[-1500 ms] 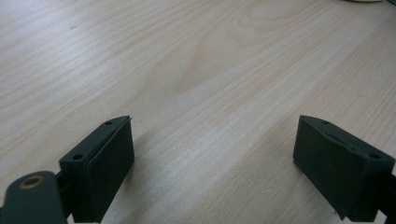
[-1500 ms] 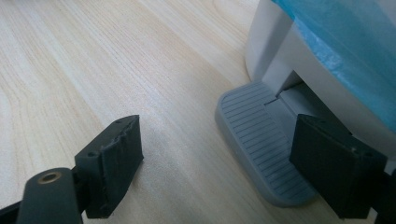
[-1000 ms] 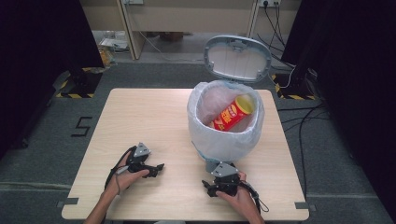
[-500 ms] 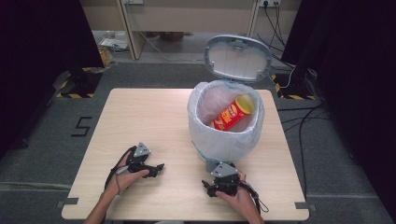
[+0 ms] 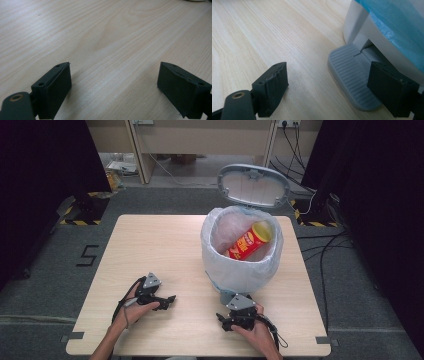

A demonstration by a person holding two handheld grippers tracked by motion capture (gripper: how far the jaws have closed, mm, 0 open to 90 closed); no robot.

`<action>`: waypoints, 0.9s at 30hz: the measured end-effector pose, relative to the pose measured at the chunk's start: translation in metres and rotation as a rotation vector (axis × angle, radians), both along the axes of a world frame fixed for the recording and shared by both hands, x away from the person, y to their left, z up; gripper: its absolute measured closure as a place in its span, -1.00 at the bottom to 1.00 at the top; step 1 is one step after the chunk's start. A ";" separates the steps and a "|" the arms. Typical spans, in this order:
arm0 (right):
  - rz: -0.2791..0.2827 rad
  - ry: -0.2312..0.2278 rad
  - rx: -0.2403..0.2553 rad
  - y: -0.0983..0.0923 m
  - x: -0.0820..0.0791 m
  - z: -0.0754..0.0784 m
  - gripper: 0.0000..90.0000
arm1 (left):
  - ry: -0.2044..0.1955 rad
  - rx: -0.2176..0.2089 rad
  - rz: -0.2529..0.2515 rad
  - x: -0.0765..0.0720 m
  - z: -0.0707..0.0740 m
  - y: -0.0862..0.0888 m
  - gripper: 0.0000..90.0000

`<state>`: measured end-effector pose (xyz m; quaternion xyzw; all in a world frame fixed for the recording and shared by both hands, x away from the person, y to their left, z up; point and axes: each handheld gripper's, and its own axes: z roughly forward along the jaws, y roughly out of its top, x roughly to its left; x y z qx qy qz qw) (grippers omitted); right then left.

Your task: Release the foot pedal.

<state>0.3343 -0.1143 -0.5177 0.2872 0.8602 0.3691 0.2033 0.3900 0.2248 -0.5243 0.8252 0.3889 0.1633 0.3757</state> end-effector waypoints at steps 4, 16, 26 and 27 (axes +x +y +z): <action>0.002 -0.014 0.017 -0.002 -0.001 0.002 -0.63 | 0.000 0.000 0.000 0.000 0.000 0.000 -0.75; -0.016 -0.030 0.091 -0.006 -0.003 0.010 -0.63 | 0.001 0.000 0.001 0.000 0.000 0.000 -0.75; -0.048 -0.022 0.127 -0.020 -0.008 0.016 -0.58 | 0.000 -0.001 0.001 0.000 0.000 0.000 -0.75; -0.050 -0.027 0.124 -0.022 -0.008 0.017 -0.57 | 0.000 -0.001 0.001 0.000 0.000 0.000 -0.75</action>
